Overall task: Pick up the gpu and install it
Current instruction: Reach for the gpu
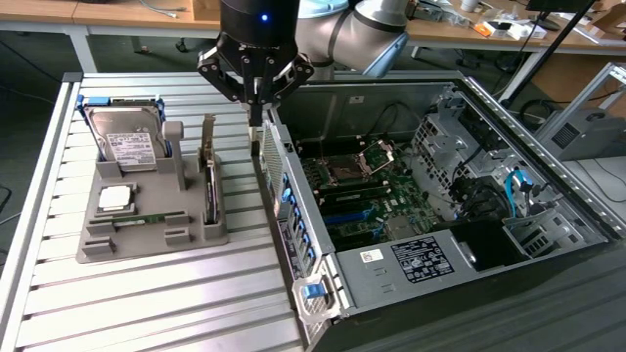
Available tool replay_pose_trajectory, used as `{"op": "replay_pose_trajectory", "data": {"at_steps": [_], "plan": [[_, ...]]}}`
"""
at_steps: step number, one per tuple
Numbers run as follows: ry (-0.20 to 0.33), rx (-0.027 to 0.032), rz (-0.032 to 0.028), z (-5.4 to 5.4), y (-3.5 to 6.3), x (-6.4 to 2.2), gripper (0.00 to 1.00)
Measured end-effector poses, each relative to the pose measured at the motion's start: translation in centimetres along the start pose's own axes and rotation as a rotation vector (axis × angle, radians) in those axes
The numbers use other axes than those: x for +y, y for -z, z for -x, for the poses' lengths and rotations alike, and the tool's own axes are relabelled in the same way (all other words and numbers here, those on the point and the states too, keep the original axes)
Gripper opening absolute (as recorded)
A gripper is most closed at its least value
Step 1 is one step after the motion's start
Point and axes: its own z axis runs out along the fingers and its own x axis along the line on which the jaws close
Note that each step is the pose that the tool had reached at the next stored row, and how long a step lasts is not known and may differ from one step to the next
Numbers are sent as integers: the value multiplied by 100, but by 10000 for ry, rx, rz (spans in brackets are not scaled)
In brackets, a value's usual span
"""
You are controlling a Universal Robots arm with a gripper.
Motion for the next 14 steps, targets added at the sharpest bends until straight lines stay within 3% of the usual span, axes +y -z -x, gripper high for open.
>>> {"op": "replay_pose_trajectory", "data": {"at_steps": [14], "plan": [[0,1,-1,-74,2,-5,11]]}}
